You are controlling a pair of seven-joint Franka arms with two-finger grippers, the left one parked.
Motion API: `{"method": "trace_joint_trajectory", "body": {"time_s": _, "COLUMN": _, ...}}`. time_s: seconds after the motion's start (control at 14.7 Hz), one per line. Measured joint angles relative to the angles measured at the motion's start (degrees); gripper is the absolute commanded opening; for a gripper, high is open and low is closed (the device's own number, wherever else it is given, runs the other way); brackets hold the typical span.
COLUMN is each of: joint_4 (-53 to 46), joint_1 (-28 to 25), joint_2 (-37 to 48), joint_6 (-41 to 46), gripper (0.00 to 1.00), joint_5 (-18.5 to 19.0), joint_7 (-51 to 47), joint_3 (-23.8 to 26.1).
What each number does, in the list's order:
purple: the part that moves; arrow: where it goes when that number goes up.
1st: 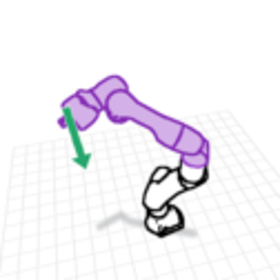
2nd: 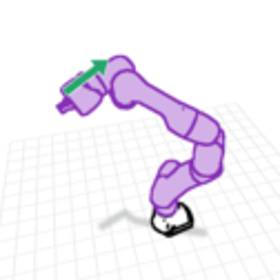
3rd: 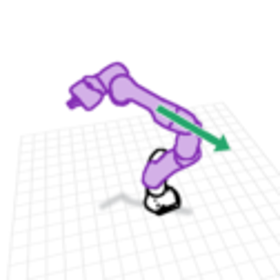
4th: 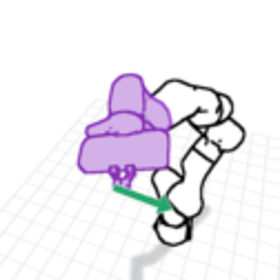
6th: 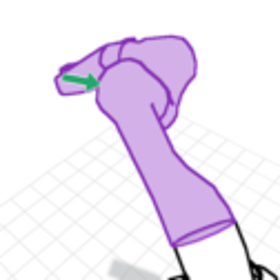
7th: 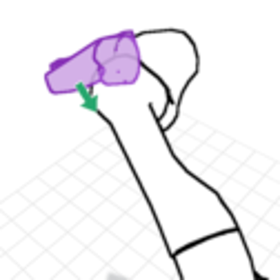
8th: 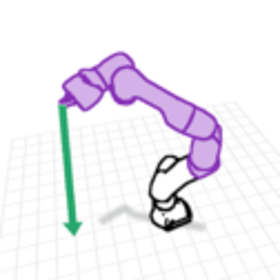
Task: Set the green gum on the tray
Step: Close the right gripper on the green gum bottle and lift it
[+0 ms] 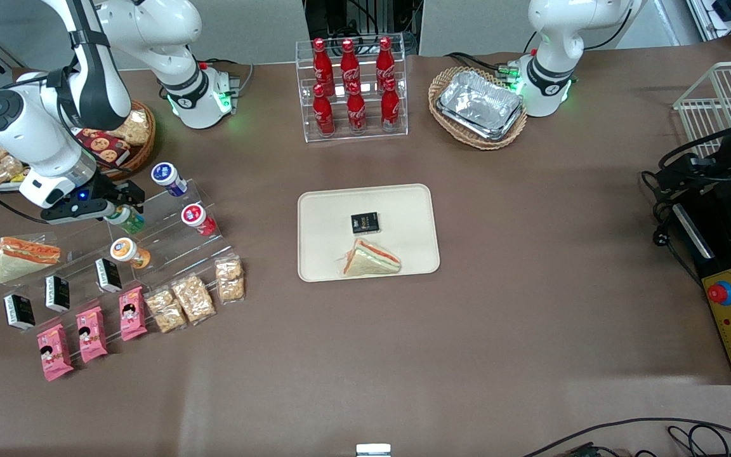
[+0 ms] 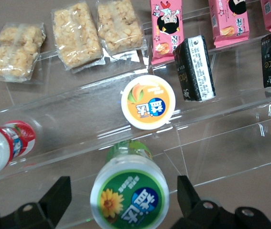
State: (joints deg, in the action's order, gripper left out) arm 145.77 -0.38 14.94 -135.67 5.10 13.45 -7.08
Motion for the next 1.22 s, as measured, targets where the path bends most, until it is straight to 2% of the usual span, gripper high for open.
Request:
{"method": "trace_joint_trajectory", "body": {"time_s": 0.2, "joint_4": 0.00, "joint_1": 0.00, "joint_2": 0.00, "joint_6": 0.01, "gripper": 0.77, "joint_5": 0.00, "joint_7": 0.00, "joint_3": -0.01}}
{"method": "trace_joint_trajectory", "body": {"time_s": 0.34, "joint_4": 0.00, "joint_1": 0.00, "joint_2": 0.00, "joint_6": 0.04, "gripper": 0.72, "joint_5": 0.00, "joint_7": -0.05, "joint_3": -0.05}}
{"method": "trace_joint_trajectory", "body": {"time_s": 0.41, "joint_4": 0.00, "joint_1": 0.00, "joint_2": 0.01, "joint_6": 0.10, "gripper": 0.66, "joint_5": 0.01, "joint_7": -0.05, "joint_3": -0.07}}
{"method": "trace_joint_trajectory", "body": {"time_s": 0.54, "joint_4": 0.00, "joint_1": 0.00, "joint_2": 0.01, "joint_6": 0.19, "gripper": 0.61, "joint_5": 0.01, "joint_7": -0.08, "joint_3": -0.10}}
{"method": "trace_joint_trajectory", "body": {"time_s": 0.82, "joint_4": -0.01, "joint_1": 0.00, "joint_2": 0.09, "joint_6": 0.49, "gripper": 0.40, "joint_5": 0.03, "joint_7": -0.12, "joint_3": -0.14}}
{"method": "trace_joint_trajectory", "body": {"time_s": 1.09, "joint_4": -1.10, "joint_1": 0.00, "joint_2": 1.19, "joint_6": 2.64, "gripper": 0.39, "joint_5": 0.06, "joint_7": -0.10, "joint_3": -0.14}}
{"method": "trace_joint_trajectory", "body": {"time_s": 1.22, "joint_4": -4.57, "joint_1": -0.05, "joint_2": 2.49, "joint_6": 7.91, "gripper": 0.39, "joint_5": 0.20, "joint_7": -0.06, "joint_3": -0.01}}
